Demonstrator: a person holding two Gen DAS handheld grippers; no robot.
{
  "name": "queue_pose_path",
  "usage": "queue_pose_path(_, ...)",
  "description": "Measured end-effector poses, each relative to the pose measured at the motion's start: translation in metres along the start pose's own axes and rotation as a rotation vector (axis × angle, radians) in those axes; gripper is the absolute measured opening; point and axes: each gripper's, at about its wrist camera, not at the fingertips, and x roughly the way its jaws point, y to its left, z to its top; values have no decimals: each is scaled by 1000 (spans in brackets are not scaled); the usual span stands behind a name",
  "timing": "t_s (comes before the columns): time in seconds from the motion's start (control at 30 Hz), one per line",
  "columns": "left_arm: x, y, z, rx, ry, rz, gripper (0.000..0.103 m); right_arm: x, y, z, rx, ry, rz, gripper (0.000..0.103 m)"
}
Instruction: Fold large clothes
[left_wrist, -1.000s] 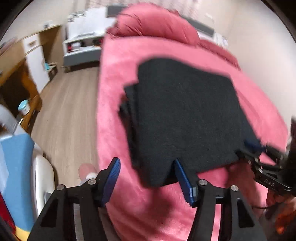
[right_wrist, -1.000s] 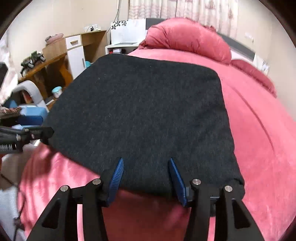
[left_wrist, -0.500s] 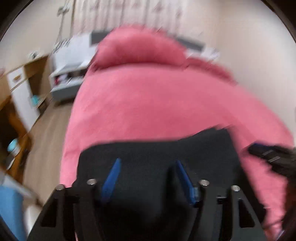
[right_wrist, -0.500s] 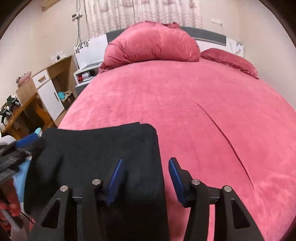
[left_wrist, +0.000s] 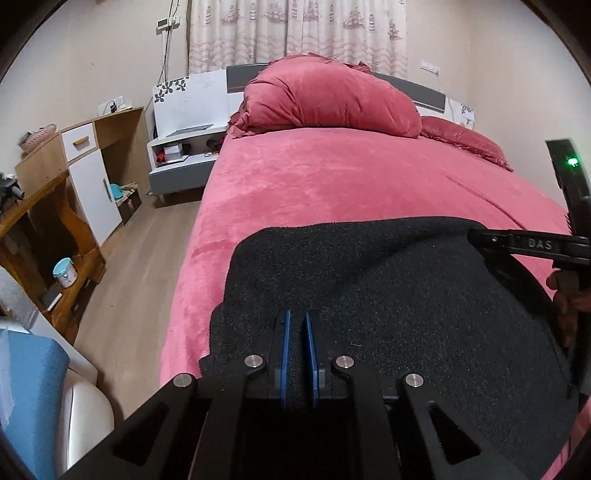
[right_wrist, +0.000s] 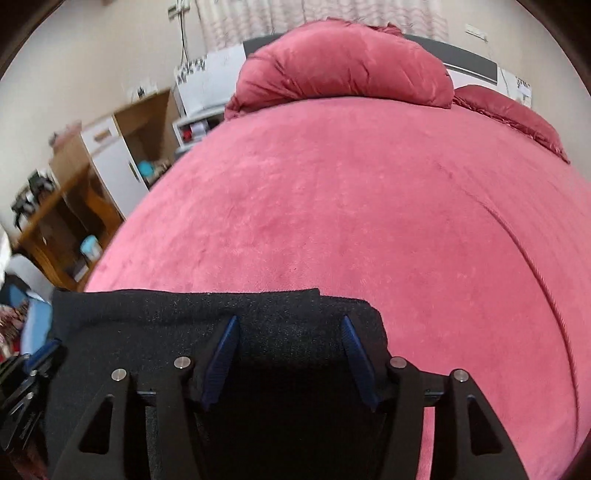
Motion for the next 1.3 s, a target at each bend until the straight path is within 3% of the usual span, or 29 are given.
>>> queue_pose_path(0.07, -9, 0, 1, 5, 1, -18, 11, -8, -5, -5, 34, 4, 2, 59)
queue_pose_path(0.17, -25, -5, 1, 22, 13, -21, 21, -31, 0, -14, 76, 1, -112, 66)
queue_pose_path(0.2, -33, -9, -1, 26, 15, -14, 36, -41, 4, -22, 93, -7, -131, 66)
queue_pose_path(0.23, -40, -12, -5, 30, 14, -9, 62, -51, 7, -31, 113, -16, -129, 66)
queue_pose_path(0.27, -49, -17, -9, 31, 10, 10, 78, -59, 11, -40, 128, -21, -118, 66)
queue_pose_path(0.3, -58, -22, -15, 30, 1, 65, 98, -67, 15, -50, 140, -20, -110, 66)
queue_pose_path(0.33, -67, -25, -20, 30, -16, 101, 100, -77, 22, -64, 152, -15, -115, 66)
queue_pose_path(0.4, -84, -33, -32, 40, -24, 102, 100, -88, 32, -82, 157, -15, -137, 67)
queue_pose_path(0.67, -118, -44, -57, 11, 64, 138, 103, -138, 72, -134, 88, -50, -159, 82)
queue_pose_path(0.9, -129, -44, -69, -50, 155, 130, 103, -158, 75, -157, 109, -53, -164, 83)
queue_pose_path(1.3, -130, -49, -72, -55, 183, 109, 103, -174, 85, -175, 42, -96, -170, 83)
